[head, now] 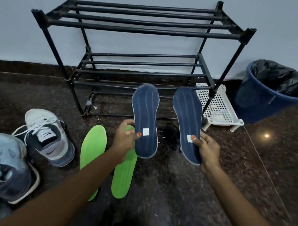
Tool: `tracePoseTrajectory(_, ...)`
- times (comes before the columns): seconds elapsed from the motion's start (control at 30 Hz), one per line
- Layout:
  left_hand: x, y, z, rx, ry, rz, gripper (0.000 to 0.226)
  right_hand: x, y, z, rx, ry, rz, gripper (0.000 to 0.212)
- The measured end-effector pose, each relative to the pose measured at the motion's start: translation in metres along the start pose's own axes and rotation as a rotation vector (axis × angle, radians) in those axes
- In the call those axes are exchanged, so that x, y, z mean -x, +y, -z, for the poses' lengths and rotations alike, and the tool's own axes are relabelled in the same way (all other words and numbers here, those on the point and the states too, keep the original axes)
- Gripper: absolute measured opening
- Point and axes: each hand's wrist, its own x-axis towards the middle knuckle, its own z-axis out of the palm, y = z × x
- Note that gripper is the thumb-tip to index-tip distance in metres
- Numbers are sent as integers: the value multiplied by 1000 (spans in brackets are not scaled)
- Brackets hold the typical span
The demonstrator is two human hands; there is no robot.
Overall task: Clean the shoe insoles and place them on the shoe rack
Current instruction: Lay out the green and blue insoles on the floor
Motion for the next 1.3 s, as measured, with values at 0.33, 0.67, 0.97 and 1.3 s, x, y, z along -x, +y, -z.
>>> tracePoseTrajectory(0.33, 37, -132, 1, -161, -90, 193, 38, 67, 123, 49, 88, 88, -163, 20)
tracePoseTrajectory(0.67, 28, -195, 2, -264, -7, 323, 29, 87, 182, 67, 122, 158, -269, 17)
tracePoseTrajectory(0.97, 27, -197, -8, -603, -23, 189, 12, 94, 184, 59, 318, 232, -232, 6)
tracePoseTrajectory(1.3, 25, -191, -6, -736, -19, 57, 32, 89, 190, 53, 519, 250, -243, 14)
